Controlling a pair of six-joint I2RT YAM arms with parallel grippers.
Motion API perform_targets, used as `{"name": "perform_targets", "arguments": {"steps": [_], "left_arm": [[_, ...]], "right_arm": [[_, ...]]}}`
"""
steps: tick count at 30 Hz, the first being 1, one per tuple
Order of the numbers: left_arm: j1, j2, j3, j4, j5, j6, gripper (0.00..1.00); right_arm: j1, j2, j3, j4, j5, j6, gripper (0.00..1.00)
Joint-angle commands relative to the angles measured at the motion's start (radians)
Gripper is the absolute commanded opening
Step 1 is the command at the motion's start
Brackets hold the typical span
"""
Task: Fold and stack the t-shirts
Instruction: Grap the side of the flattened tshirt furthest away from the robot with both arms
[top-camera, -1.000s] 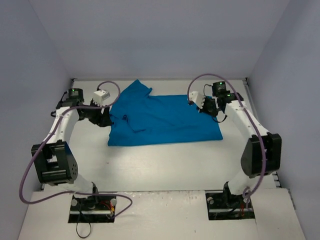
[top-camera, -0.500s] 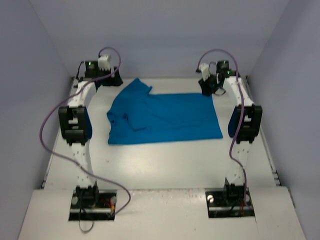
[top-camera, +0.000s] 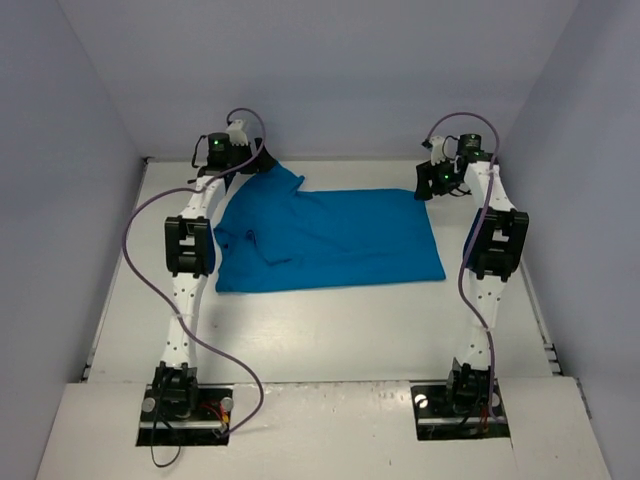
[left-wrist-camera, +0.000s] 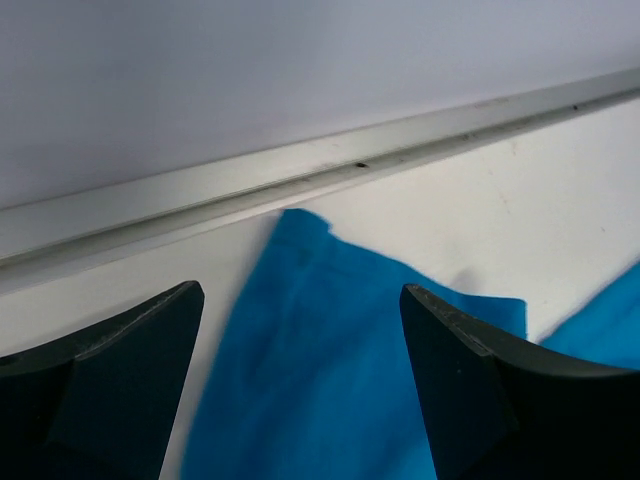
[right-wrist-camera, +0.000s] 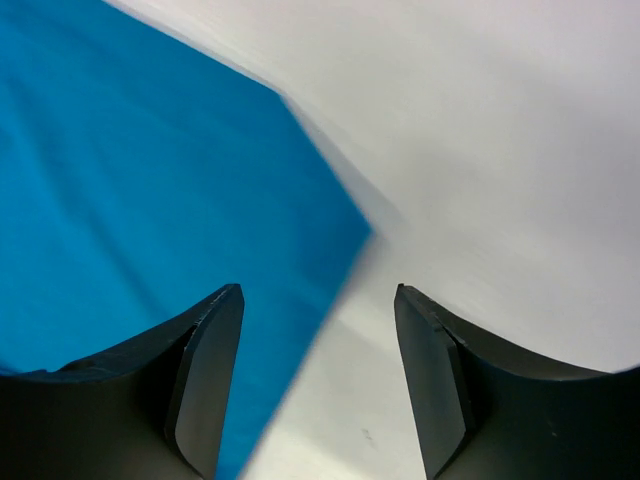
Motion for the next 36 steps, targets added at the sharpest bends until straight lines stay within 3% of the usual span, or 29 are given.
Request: {"name": "perform_targets", "arguments": {"steps": [1, 13, 16, 23, 30, 36], "left_arm": [[-0.035, 0.0, 0.144, 0.071, 0.018, -0.03, 0.78], [-0.036, 0.071, 0.202, 0.023, -0.059, 0.016, 0.76], [-0.023, 0.03, 0.124, 0.118, -0.086, -0.001, 0.77], [-0.047, 0.072, 0.234, 0.028, -0.134, 0.103, 0.75], [-0.061, 0.101, 0.216, 0.028, -0.09, 0.088, 0.57], [-0.063, 0.104, 0.209, 0.025, -0.103, 0.08, 0.48]], "right_arm": [[-0.041, 0.007, 0.069, 0.009, -0.059, 0.068, 0.6], [-0.072, 0.102, 0.124, 0.012, -0.086, 0.133, 0.67], [-0.084, 0.102, 0.13, 0.015, -0.104, 0.129, 0.68], [-0.088, 0.145, 0.174, 0.035, -0.09, 0.152, 0.7], [-0.078, 0.189, 0.193, 0.068, -0.099, 0.189, 0.71], [-0.053, 0.215, 0.2, 0.075, -0.13, 0.205, 0.68]]}}
